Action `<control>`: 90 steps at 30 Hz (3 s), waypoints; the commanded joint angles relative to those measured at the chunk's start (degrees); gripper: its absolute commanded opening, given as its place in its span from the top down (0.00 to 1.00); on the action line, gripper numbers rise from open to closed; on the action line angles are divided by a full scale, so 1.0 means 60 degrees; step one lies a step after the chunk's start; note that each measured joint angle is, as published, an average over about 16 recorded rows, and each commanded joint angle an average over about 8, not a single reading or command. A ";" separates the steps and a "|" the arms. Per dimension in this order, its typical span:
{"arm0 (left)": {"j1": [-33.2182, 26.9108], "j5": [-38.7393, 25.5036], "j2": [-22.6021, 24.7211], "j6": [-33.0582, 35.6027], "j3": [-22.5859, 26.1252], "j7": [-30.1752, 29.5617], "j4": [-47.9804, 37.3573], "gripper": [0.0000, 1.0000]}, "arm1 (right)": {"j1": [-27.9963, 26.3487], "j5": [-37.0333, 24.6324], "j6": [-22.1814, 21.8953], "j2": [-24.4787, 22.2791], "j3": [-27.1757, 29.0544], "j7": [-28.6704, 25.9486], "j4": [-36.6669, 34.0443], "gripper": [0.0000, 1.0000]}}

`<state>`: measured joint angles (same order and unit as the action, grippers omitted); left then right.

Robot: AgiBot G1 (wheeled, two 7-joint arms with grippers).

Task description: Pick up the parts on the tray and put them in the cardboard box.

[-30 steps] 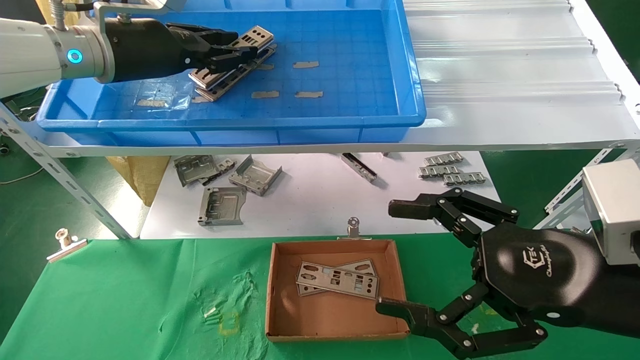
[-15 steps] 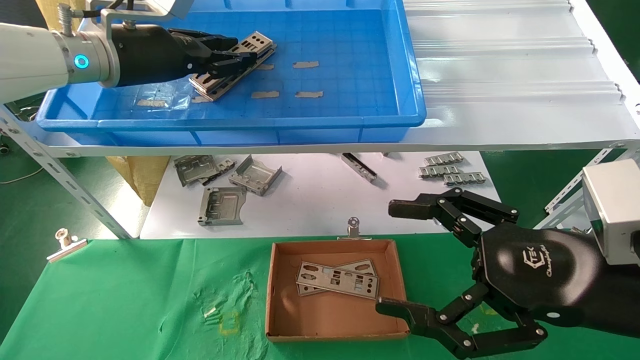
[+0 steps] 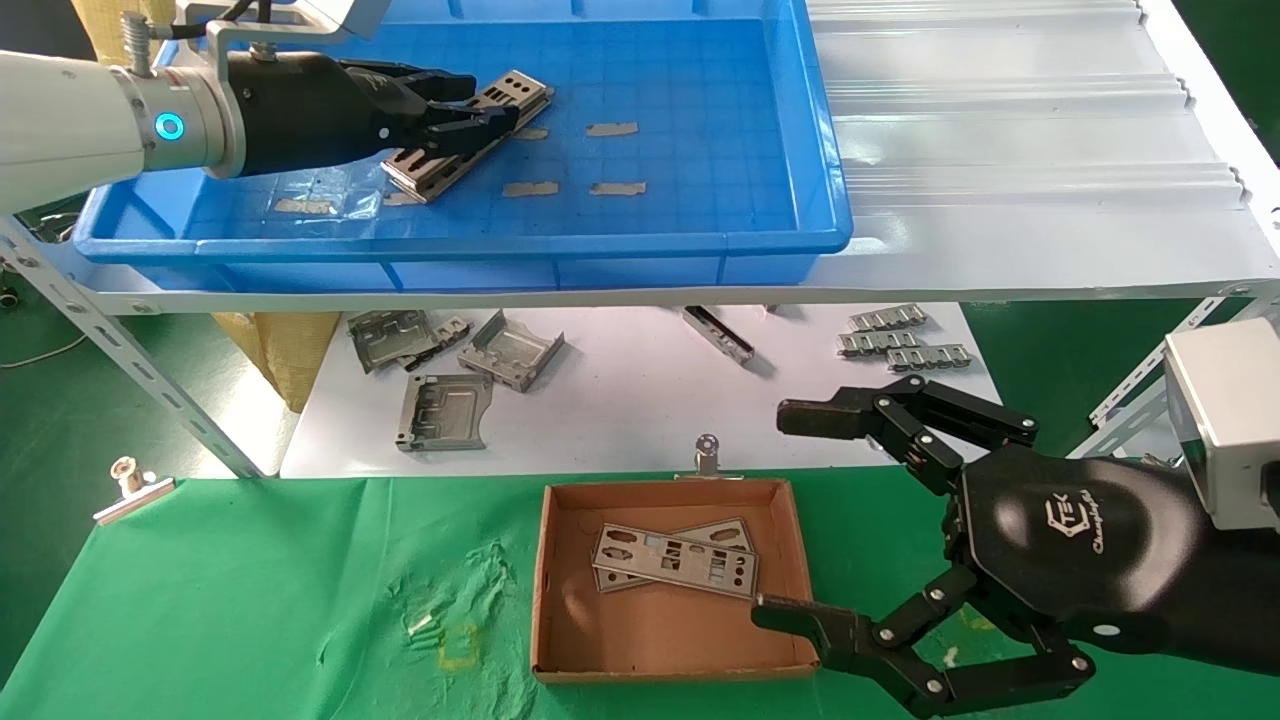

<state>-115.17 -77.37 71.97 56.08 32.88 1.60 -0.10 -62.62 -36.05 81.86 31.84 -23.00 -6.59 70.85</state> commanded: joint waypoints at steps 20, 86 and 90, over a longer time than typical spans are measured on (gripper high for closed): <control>0.0162 0.0285 -0.0080 0.0124 -0.0200 -0.0160 -0.0034 1.00 | 0.0000 0.0000 0.0000 0.0000 0.0000 0.0000 0.0000 0.00; 0.4483 0.1252 -0.0550 0.3081 0.2207 0.3473 0.4598 1.00 | 0.0000 0.0001 0.0000 0.0000 -0.0001 0.0000 0.0000 0.00; 0.4657 0.1189 0.0010 0.2516 0.2194 0.4153 0.3897 1.00 | 0.0000 0.0001 0.0000 0.0000 -0.0001 0.0000 0.0000 0.00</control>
<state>-87.80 -70.03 71.62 72.26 46.04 25.77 23.25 -62.62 -36.05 81.86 31.83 -23.00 -6.59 70.85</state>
